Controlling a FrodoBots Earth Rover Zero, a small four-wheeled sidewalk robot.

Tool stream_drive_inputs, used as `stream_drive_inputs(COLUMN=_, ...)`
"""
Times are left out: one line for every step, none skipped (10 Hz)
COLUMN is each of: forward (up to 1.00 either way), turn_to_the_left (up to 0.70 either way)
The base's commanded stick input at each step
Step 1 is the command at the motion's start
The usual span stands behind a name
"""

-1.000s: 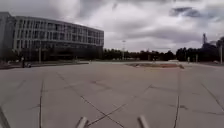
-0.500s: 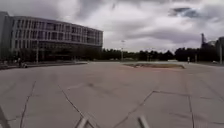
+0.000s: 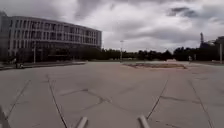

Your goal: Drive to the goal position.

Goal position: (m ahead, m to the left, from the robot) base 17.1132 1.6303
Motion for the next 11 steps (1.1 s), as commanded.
stream_drive_inputs(forward=0.70, turn_to_the_left=0.01)
stream_drive_inputs(forward=0.70, turn_to_the_left=0.01)
stream_drive_inputs(forward=0.70, turn_to_the_left=0.01)
stream_drive_inputs(forward=0.70, turn_to_the_left=0.01)
stream_drive_inputs(forward=0.70, turn_to_the_left=0.01)
stream_drive_inputs(forward=0.70, turn_to_the_left=0.01)
stream_drive_inputs(forward=0.70, turn_to_the_left=0.01)
stream_drive_inputs(forward=0.70, turn_to_the_left=0.01)
stream_drive_inputs(forward=0.70, turn_to_the_left=0.01)
stream_drive_inputs(forward=0.70, turn_to_the_left=0.01)
stream_drive_inputs(forward=0.70, turn_to_the_left=0.01)
